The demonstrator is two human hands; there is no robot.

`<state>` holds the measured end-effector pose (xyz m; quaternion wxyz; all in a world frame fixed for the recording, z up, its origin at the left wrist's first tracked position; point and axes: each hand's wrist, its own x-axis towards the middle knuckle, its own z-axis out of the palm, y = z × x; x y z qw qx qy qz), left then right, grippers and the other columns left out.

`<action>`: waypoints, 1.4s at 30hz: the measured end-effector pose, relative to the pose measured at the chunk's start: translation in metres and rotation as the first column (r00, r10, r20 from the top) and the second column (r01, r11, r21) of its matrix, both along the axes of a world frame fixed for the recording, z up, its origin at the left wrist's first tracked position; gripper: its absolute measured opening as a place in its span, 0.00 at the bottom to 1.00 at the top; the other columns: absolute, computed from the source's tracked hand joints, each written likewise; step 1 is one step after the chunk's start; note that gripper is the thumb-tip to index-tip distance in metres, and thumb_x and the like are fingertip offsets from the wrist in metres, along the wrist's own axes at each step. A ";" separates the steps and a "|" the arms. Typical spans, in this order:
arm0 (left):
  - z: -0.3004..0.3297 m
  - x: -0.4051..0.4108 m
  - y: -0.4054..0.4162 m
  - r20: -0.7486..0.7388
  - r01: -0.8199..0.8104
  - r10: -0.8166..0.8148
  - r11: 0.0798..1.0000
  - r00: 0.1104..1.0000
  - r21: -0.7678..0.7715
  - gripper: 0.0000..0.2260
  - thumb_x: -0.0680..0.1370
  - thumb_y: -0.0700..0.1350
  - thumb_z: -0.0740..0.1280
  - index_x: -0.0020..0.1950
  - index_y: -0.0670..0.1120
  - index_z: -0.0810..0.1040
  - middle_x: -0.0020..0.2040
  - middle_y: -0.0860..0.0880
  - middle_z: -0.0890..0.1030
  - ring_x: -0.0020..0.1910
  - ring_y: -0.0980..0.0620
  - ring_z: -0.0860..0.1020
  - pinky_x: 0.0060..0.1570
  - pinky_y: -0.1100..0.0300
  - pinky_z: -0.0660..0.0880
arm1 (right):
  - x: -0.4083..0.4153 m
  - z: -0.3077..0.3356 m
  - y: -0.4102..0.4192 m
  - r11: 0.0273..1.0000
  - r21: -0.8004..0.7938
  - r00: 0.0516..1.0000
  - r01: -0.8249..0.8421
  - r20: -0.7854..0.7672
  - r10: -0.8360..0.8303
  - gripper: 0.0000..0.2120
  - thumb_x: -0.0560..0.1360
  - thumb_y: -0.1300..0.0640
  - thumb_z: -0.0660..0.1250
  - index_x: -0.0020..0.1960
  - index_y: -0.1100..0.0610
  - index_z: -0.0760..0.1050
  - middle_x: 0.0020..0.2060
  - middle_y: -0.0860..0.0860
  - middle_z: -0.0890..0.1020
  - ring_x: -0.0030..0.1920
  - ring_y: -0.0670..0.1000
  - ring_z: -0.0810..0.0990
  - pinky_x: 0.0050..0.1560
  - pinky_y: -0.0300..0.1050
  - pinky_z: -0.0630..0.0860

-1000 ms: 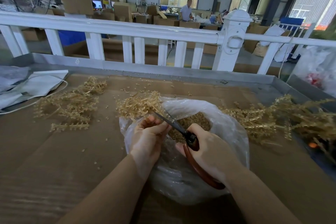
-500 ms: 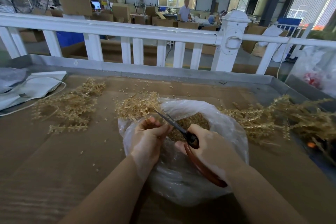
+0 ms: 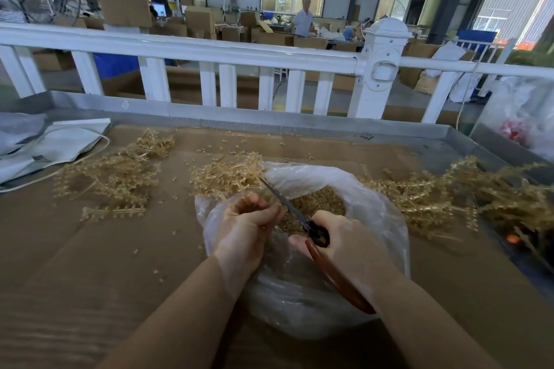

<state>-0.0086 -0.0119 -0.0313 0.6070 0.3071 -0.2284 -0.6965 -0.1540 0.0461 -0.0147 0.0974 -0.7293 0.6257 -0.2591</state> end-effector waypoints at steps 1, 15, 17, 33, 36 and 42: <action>0.000 0.001 0.000 -0.011 0.014 -0.014 1.000 1.000 0.011 0.13 0.71 0.22 0.61 0.40 0.41 0.71 0.36 0.44 0.75 0.35 0.49 0.80 0.40 0.58 0.82 | 0.000 0.001 0.000 1.000 0.000 1.000 0.000 0.005 0.000 0.16 0.73 0.36 0.64 0.37 0.46 0.66 0.27 0.43 0.72 0.29 0.39 0.72 0.36 0.27 0.68; 0.003 -0.002 -0.004 0.060 -0.026 0.021 0.996 0.998 0.089 0.13 0.73 0.28 0.64 0.36 0.43 0.67 0.38 0.44 0.76 0.40 0.49 0.79 0.47 0.56 0.78 | 0.002 0.000 0.006 0.999 -0.042 1.000 0.016 -0.018 -0.017 0.16 0.72 0.33 0.62 0.39 0.45 0.68 0.28 0.43 0.74 0.30 0.40 0.74 0.30 0.32 0.65; 0.002 -0.002 -0.003 0.086 -0.008 0.002 0.998 0.996 0.067 0.14 0.74 0.27 0.64 0.36 0.43 0.66 0.38 0.44 0.76 0.40 0.49 0.78 0.44 0.58 0.79 | 0.002 0.000 0.006 0.999 -0.045 1.000 0.018 -0.015 -0.019 0.16 0.72 0.33 0.62 0.40 0.45 0.68 0.28 0.43 0.74 0.31 0.40 0.74 0.29 0.32 0.64; -0.002 0.002 -0.006 0.118 0.077 -0.083 0.995 0.990 0.061 0.12 0.71 0.27 0.66 0.37 0.42 0.69 0.38 0.43 0.78 0.41 0.47 0.80 0.43 0.56 0.79 | 0.006 0.001 0.002 0.999 -0.043 0.999 0.020 -0.042 -0.022 0.16 0.75 0.35 0.61 0.42 0.48 0.67 0.29 0.44 0.73 0.30 0.40 0.72 0.35 0.28 0.68; -0.004 0.003 -0.007 0.109 0.089 -0.096 0.994 0.989 0.070 0.12 0.70 0.27 0.66 0.38 0.42 0.69 0.35 0.45 0.79 0.36 0.49 0.82 0.39 0.58 0.81 | 0.005 -0.001 0.001 0.998 -0.056 0.999 0.016 -0.050 -0.019 0.16 0.75 0.35 0.60 0.42 0.47 0.68 0.28 0.42 0.72 0.29 0.39 0.71 0.36 0.25 0.67; -0.007 0.004 -0.009 0.047 0.122 -0.125 0.991 0.991 0.053 0.10 0.69 0.28 0.67 0.39 0.41 0.71 0.34 0.44 0.80 0.34 0.49 0.82 0.36 0.59 0.81 | 0.005 -0.004 0.002 0.993 -0.111 0.998 0.032 -0.048 -0.038 0.16 0.73 0.34 0.61 0.40 0.45 0.66 0.27 0.42 0.70 0.28 0.38 0.70 0.28 0.31 0.67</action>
